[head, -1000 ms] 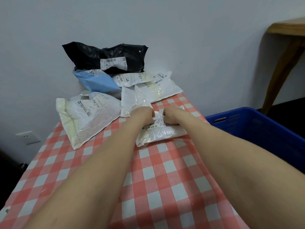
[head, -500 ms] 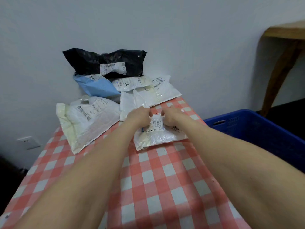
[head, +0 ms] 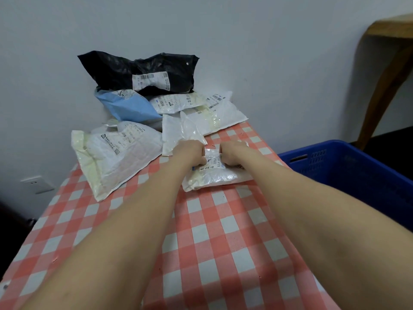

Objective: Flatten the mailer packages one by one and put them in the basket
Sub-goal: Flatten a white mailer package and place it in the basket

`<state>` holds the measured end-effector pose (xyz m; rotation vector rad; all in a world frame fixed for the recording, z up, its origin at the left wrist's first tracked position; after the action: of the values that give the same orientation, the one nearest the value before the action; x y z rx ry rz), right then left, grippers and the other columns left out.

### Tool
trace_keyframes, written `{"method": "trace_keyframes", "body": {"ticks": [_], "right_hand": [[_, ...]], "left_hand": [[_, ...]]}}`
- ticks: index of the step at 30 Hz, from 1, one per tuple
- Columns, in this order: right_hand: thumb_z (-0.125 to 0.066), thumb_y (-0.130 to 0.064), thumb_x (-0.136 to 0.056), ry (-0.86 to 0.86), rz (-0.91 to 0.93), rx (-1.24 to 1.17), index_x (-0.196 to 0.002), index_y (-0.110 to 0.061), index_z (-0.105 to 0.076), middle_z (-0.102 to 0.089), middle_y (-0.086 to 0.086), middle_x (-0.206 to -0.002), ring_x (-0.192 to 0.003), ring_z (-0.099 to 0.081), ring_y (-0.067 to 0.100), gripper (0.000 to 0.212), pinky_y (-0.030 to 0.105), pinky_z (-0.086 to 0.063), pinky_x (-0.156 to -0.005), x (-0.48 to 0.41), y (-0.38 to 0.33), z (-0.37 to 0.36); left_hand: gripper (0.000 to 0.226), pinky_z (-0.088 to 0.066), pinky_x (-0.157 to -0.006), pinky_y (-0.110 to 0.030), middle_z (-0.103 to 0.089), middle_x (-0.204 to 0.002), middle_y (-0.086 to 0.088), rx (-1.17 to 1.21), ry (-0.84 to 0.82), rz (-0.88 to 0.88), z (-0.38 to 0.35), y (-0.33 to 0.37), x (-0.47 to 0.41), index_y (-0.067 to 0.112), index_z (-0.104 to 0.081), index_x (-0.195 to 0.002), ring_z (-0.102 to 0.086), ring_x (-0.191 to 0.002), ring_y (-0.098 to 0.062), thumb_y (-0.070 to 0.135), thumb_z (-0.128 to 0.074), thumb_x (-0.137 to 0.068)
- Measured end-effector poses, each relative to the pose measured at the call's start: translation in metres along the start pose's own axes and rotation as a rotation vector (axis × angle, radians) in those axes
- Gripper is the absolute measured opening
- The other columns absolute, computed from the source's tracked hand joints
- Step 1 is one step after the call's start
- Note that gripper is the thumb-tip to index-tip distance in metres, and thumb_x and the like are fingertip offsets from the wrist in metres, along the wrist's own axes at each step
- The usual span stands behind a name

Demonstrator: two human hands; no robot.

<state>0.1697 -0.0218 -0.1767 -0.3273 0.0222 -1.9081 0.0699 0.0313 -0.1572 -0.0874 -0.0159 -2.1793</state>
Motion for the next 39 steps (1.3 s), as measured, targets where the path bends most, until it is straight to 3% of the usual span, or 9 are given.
{"method": "trace_keyframes", "body": {"ticks": [4,8,11,14,19,23,26,34,39], "right_hand": [[-0.047,-0.016,-0.093,-0.005,0.003,-0.04,-0.132,-0.021,-0.046,-0.051,0.009,-0.135,-0.123,-0.045,0.035,0.039,0.045,-0.046,-0.097,-0.002,-0.004,-0.003],[-0.043,-0.009,-0.093,0.021,-0.013,-0.072,-0.132,-0.024,-0.046,-0.05,0.008,-0.135,-0.127,-0.039,0.035,0.042,0.046,-0.042,-0.101,0.006,0.0,0.0],[-0.052,-0.008,-0.091,0.025,0.019,-0.135,-0.138,-0.025,-0.044,-0.047,0.005,-0.14,-0.129,-0.041,0.029,0.05,0.038,-0.04,-0.103,0.014,0.003,0.006],[-0.062,-0.014,-0.086,0.142,0.01,-0.212,-0.138,-0.026,-0.045,-0.04,0.006,-0.142,-0.131,-0.039,0.027,0.055,0.039,-0.041,-0.104,0.027,0.008,0.022],[-0.059,-0.013,-0.085,0.161,0.067,-0.26,-0.131,-0.019,-0.053,-0.051,0.005,-0.132,-0.119,-0.051,0.024,0.047,0.03,-0.045,-0.089,0.051,0.002,0.034],[-0.066,-0.013,-0.08,0.018,0.071,-0.202,-0.126,-0.01,-0.059,-0.061,0.008,-0.125,-0.112,-0.059,0.025,0.047,0.037,-0.051,-0.094,0.057,-0.008,0.013],[-0.064,-0.014,-0.081,0.017,0.067,-0.165,-0.124,-0.01,-0.06,-0.063,0.008,-0.121,-0.108,-0.06,0.024,0.043,0.036,-0.051,-0.093,0.054,-0.009,0.006],[-0.065,-0.016,-0.079,0.01,0.032,-0.029,-0.118,-0.014,-0.059,-0.064,0.003,-0.11,-0.1,-0.061,0.023,0.04,0.031,-0.052,-0.079,0.042,-0.009,0.0],[-0.062,-0.015,-0.078,0.003,0.027,0.009,-0.112,-0.017,-0.061,-0.066,0.002,-0.106,-0.098,-0.062,0.024,0.034,0.03,-0.052,-0.077,0.036,-0.012,-0.001]], "left_hand": [[0.012,-0.039,-0.074,-0.027,-0.059,-0.093,-0.002,-0.02,0.029,-0.001,0.001,0.004,0.0,0.015,-0.06,-0.096,-0.056,-0.099,-0.023,0.023,-0.06,-0.086],[0.02,-0.041,-0.078,-0.03,-0.061,-0.111,-0.002,0.009,0.073,0.013,0.002,0.001,0.007,0.016,-0.059,-0.107,-0.053,-0.108,-0.023,0.023,-0.057,-0.089],[0.035,-0.046,-0.083,-0.03,-0.057,-0.122,-0.003,0.139,0.047,0.041,0.005,-0.007,0.015,0.019,-0.056,-0.121,-0.055,-0.108,-0.022,0.013,-0.055,-0.087],[0.041,-0.045,-0.091,-0.032,-0.054,-0.129,-0.006,0.212,0.066,0.032,0.017,-0.011,0.022,0.017,-0.055,-0.126,-0.053,-0.115,-0.023,0.011,-0.054,-0.086],[0.04,-0.045,-0.092,-0.032,-0.054,-0.126,-0.003,0.167,0.037,-0.037,0.029,-0.002,0.041,0.017,-0.058,-0.123,-0.053,-0.114,-0.021,0.023,-0.06,-0.083],[0.045,-0.044,-0.076,-0.025,-0.061,-0.1,0.001,0.134,-0.052,-0.056,0.015,0.006,0.048,0.015,-0.058,-0.125,-0.055,-0.087,-0.015,0.025,-0.063,-0.082],[0.045,-0.042,-0.074,-0.024,-0.066,-0.103,-0.001,0.092,-0.085,-0.061,0.006,0.009,0.048,0.016,-0.056,-0.127,-0.055,-0.084,-0.014,0.025,-0.063,-0.084],[0.026,-0.045,-0.075,-0.029,-0.064,-0.108,0.003,0.04,0.003,-0.036,0.002,0.007,0.041,0.025,-0.063,-0.107,-0.06,-0.1,-0.018,0.026,-0.065,-0.082],[0.006,-0.04,-0.069,-0.028,-0.064,-0.103,0.003,0.011,0.066,-0.038,0.004,0.008,0.036,0.028,-0.059,-0.086,-0.06,-0.095,-0.019,0.028,-0.065,-0.084]]}}
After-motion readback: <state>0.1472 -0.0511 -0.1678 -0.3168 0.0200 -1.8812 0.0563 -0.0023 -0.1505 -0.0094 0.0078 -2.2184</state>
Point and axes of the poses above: each hand's wrist, its own x-axis away from the middle knuckle, its own z-axis out of the back of the hand, y = z × x, the point moved 8 cm from there along -x, towards the middle knuckle
